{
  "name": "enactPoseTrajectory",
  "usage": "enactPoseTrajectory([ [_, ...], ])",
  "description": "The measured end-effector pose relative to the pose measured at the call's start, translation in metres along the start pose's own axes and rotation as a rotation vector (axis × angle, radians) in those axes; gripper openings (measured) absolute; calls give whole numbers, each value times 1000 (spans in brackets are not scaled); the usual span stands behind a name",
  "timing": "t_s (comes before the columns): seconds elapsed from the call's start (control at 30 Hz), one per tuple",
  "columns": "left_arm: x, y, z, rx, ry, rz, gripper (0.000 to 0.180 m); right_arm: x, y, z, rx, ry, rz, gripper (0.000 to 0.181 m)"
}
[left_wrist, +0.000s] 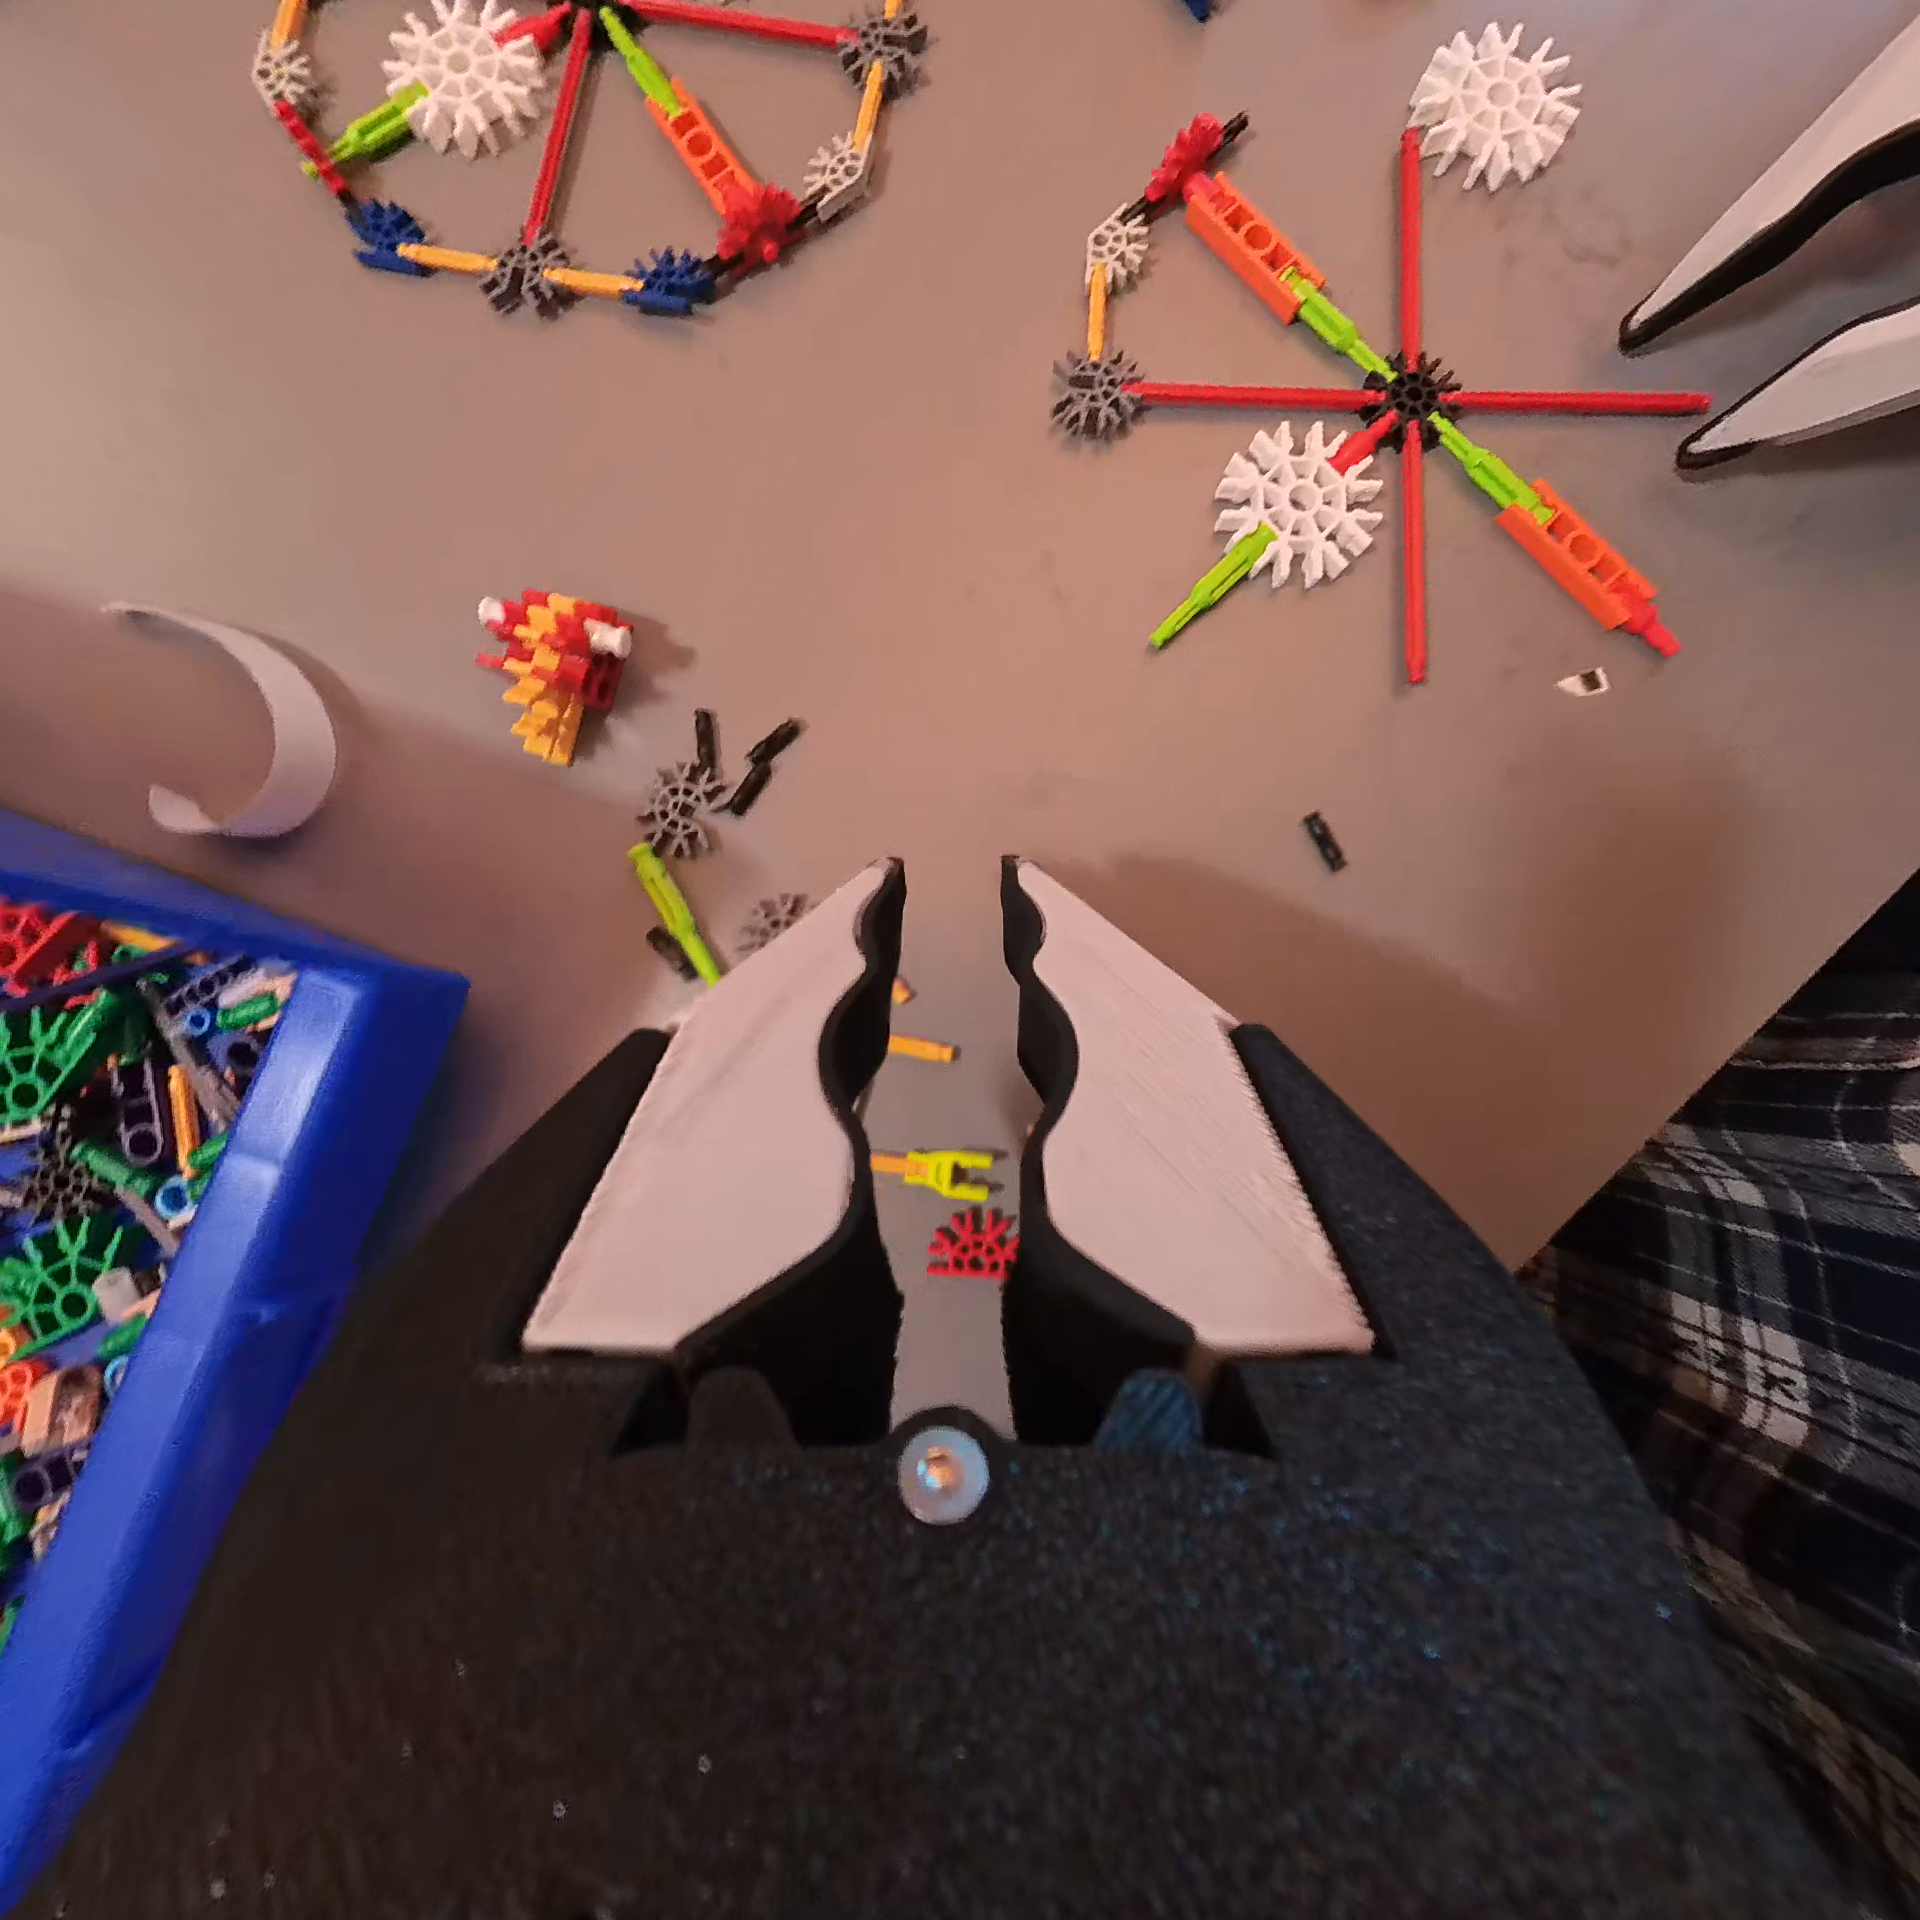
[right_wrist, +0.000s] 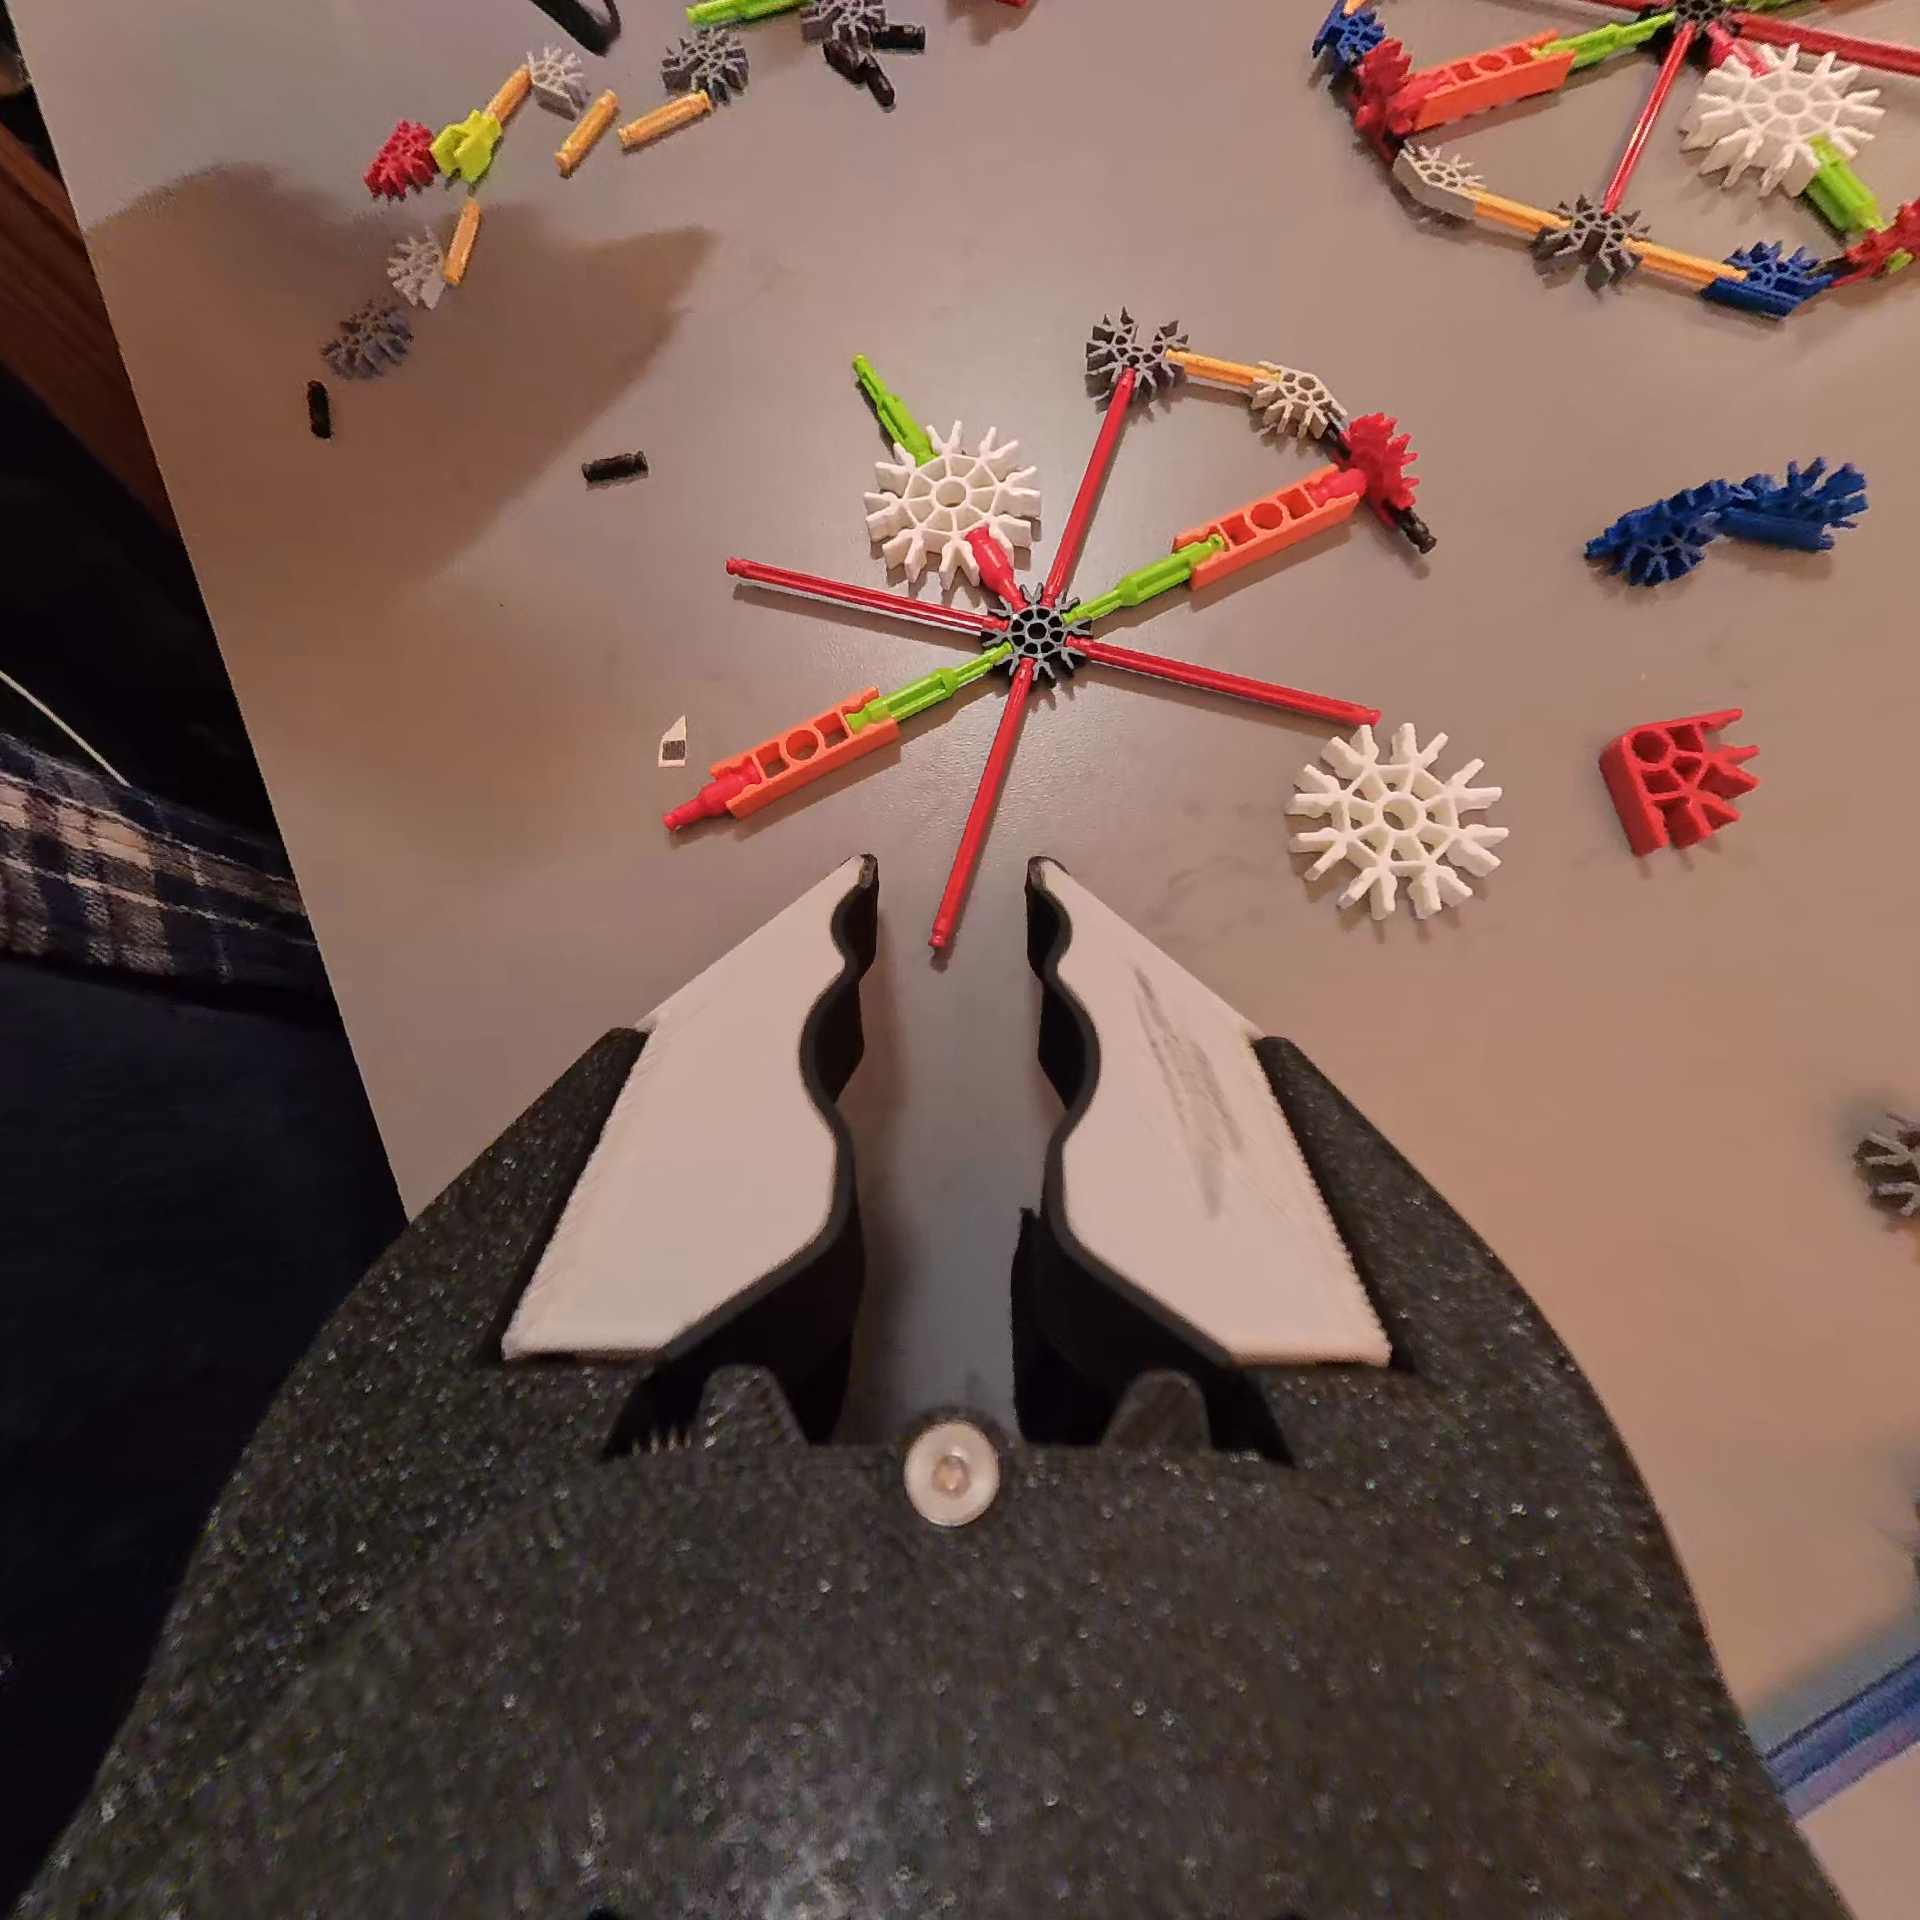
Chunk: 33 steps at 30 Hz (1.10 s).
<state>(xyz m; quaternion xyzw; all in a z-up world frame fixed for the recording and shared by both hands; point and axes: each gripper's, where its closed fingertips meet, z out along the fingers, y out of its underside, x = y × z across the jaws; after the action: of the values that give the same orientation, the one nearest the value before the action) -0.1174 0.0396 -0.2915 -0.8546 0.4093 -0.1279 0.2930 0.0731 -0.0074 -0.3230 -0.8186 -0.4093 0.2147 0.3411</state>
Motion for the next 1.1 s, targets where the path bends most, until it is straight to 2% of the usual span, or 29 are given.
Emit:
enactPoseTrajectory([
  [0.43, -24, 31, -36, -28, -75, -60, 18, 3, 3, -1, -9, -10, 15, 27],
  [0.7, -11, 64, -42, -117, -2, -68, 18, 4, 4, -2, -13, -24, 24, 27],
  [1.1, 34, 62, -25, -94, 140, -11, 22, 6, 4, -2, -12, -34, 33, 27],
])
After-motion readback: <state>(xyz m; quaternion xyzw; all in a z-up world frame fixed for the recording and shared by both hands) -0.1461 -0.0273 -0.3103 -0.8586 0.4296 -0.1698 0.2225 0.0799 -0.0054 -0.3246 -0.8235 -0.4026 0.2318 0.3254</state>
